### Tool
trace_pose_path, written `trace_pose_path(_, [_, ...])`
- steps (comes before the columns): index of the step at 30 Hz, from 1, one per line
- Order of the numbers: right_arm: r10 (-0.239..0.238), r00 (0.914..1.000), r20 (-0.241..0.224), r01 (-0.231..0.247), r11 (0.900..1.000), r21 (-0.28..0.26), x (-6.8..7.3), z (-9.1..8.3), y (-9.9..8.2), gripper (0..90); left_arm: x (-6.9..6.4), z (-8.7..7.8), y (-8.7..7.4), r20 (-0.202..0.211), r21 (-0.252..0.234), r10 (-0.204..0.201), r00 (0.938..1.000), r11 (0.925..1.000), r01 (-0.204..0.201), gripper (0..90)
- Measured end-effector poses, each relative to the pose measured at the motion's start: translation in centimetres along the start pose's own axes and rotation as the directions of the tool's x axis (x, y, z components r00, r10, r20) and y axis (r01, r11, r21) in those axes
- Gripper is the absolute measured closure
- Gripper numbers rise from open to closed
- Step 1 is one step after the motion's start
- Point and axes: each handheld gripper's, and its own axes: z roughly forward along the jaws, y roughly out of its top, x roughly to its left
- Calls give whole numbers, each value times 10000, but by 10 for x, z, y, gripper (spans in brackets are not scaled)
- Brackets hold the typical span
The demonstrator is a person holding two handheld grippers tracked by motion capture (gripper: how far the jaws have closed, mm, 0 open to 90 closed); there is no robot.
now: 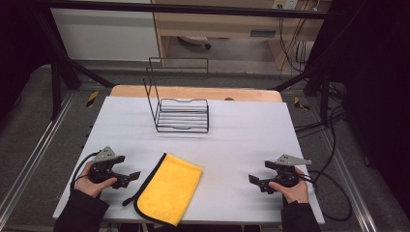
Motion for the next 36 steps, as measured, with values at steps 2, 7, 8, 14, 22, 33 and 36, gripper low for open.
trace_pose_path(2, [-24,10000,-8,24,10000,8,0,0,0,27,0,1,0,-1,13,-47,10000,10000,47,61])
trace_pose_path(7, [2,10000,18,-2,10000,4,1,0,0,27,-2,1,2,-14,-9,-53,10000,10000,53,59])
trace_pose_path(8, [4,10000,11,-4,10000,2,1,0,0,27,-3,1,3,-15,-18,-83,10000,10000,83,59])
trace_pose_path(14, [25,10000,52,-24,10000,-35,2,0,-1,27,-5,1,5,14,-95,-104,9999,9999,104,61])
trace_pose_path(22, [7,10000,94,-6,10000,-23,3,2,0,27,-7,3,8,-56,-80,-166,9998,9998,165,84])
trace_pose_path(33, [-118,9998,181,115,9998,174,11,8,3,27,-19,13,24,-75,-142,-506,9987,9986,505,186])
trace_pose_path(36, [-220,9996,163,216,9994,276,13,12,4,28,-24,18,26,-73,25,-566,9984,9984,566,232])
